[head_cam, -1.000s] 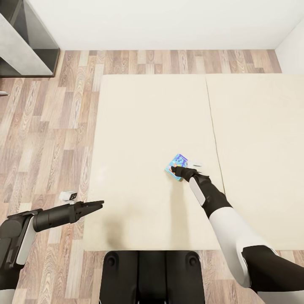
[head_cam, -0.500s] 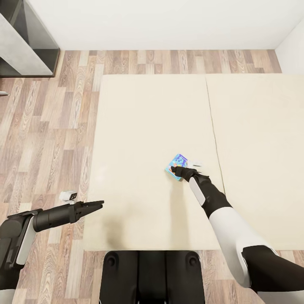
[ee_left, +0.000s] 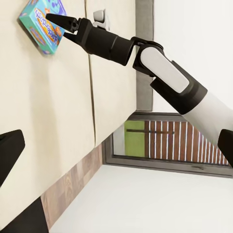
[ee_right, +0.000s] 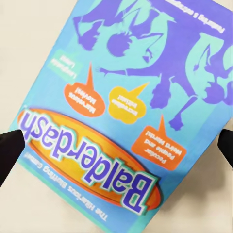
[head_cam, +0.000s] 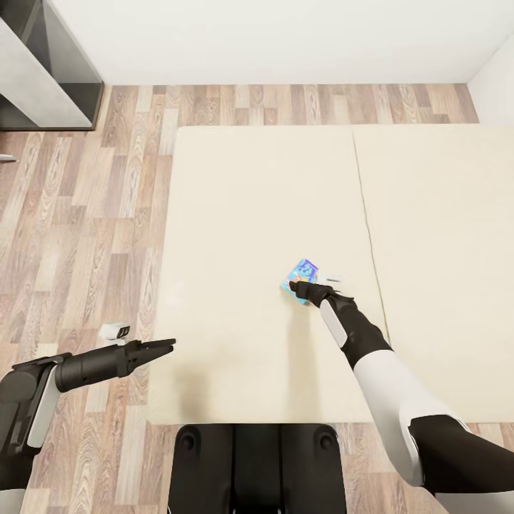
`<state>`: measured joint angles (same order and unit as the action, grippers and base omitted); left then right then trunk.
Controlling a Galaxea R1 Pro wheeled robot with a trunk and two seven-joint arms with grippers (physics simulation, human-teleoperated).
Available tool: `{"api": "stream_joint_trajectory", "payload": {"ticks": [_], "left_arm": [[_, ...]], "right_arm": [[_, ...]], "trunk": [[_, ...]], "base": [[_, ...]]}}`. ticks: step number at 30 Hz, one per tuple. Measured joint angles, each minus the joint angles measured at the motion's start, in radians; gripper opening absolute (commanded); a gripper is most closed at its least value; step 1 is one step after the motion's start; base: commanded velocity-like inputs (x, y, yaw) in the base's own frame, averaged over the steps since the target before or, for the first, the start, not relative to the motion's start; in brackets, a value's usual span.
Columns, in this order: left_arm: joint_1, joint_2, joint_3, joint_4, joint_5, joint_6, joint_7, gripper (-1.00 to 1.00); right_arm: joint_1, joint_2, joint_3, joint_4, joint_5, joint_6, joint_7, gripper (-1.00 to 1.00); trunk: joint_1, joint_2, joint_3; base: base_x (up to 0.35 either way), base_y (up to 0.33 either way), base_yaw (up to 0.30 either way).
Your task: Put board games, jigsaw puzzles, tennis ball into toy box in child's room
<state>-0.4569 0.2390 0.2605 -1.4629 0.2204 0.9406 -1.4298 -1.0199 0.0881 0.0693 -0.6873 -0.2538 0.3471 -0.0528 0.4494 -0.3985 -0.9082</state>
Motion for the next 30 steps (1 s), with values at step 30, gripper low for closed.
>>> {"api": "stream_joint_trajectory", "payload": {"ticks": [30], "left_arm": [[0.000,0.001,0.004,-0.003,0.000,0.000,-0.001,1.00]], "right_arm": [[-0.002,-0.004,-0.002,0.000,-0.002,0.008,0.000,1.00]], "trunk": [[0.000,0.000,0.000]], "base": [[0.000,0.003,0.000]]}}
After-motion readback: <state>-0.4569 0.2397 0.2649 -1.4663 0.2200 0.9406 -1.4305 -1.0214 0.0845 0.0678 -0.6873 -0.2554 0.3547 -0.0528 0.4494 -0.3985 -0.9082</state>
